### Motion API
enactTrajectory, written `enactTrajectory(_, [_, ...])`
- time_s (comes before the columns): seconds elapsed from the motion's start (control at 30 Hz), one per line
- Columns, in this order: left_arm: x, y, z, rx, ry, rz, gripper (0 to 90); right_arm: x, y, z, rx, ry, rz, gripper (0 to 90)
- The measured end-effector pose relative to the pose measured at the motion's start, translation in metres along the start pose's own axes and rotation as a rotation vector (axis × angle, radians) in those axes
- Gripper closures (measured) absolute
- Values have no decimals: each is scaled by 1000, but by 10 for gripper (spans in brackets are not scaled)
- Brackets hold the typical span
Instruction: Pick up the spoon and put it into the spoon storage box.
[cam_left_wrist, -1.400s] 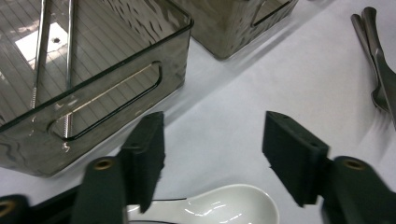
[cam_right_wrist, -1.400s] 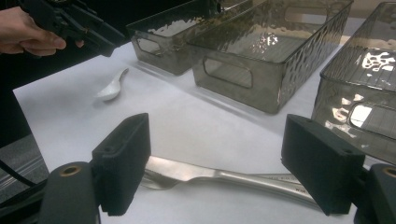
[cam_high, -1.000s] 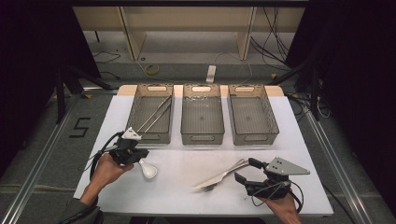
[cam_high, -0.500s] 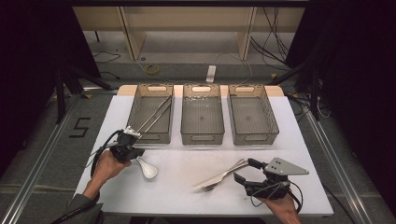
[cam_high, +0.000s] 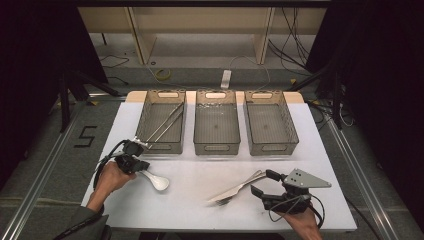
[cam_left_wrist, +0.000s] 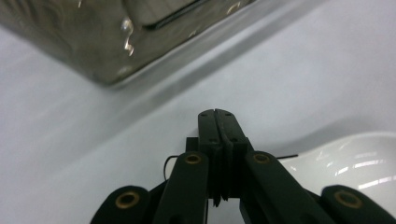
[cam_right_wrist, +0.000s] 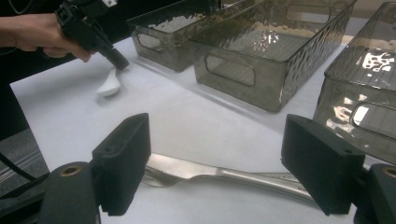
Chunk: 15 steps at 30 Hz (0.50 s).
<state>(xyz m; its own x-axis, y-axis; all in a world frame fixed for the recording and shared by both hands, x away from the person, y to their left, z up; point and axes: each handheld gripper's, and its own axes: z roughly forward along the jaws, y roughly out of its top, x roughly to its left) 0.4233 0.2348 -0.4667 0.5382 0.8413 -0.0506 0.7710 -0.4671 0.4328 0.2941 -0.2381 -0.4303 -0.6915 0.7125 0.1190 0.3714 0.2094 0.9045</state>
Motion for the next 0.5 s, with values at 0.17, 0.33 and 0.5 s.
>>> enactTrajectory(0.17, [-1, -8, -5, 50, -14, -6, 892, 0, 0, 0, 1, -2, 1, 250])
enactTrajectory(0.33, [-7, -14, -9, 94, -11, 8, 892, 0, 0, 0, 1, -3, 1, 250])
enactTrajectory(0.5, [-17, -23, -13, 134, -31, 30, 892, 0, 0, 0, 2, -4, 0, 250])
